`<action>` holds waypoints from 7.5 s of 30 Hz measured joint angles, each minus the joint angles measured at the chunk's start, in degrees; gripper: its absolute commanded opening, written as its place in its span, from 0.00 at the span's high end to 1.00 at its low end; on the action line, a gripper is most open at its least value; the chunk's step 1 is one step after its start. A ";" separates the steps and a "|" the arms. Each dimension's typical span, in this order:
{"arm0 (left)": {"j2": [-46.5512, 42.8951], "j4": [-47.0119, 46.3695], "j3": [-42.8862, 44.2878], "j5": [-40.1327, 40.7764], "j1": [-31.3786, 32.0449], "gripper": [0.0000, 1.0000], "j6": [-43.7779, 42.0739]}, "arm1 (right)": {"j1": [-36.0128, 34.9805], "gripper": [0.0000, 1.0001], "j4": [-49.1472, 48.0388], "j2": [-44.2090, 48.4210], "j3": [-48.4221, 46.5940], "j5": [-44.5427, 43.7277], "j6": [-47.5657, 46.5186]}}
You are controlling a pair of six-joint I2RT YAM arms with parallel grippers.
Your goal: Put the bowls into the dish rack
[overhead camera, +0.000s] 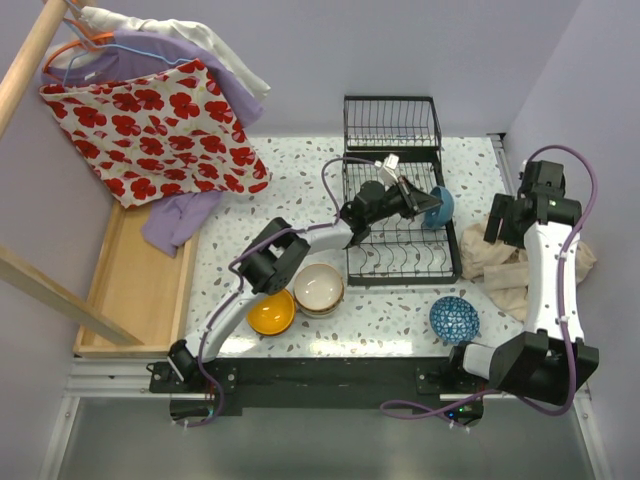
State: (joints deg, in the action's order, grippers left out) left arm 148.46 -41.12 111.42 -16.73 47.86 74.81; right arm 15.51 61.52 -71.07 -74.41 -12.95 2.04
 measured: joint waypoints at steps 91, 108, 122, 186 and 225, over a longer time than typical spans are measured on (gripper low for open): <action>-9.01 7.02 -10.45 -6.80 -1.55 1.00 -20.92 | 0.00 0.21 -0.20 6.36 4.17 3.26 0.96; -5.53 -21.14 -12.39 -14.53 -1.55 1.00 -7.89 | 0.00 0.22 -0.24 4.63 4.17 1.95 0.79; -0.13 -16.59 -8.39 -15.04 -1.73 1.00 -7.96 | 0.00 0.22 -0.28 3.85 4.15 1.70 0.50; -44.19 73.77 -20.48 -12.48 2.58 0.42 -94.14 | 0.00 0.19 -0.72 7.85 -5.27 10.58 -0.66; -54.86 86.01 -36.17 0.92 9.64 0.48 -93.31 | 0.00 0.16 -2.32 10.49 -0.57 16.76 -0.55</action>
State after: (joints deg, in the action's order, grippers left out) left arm 93.60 44.88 75.24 -15.81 57.49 -18.50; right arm 15.51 59.20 -60.58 -74.98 3.81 1.50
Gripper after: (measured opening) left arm 0.573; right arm 0.837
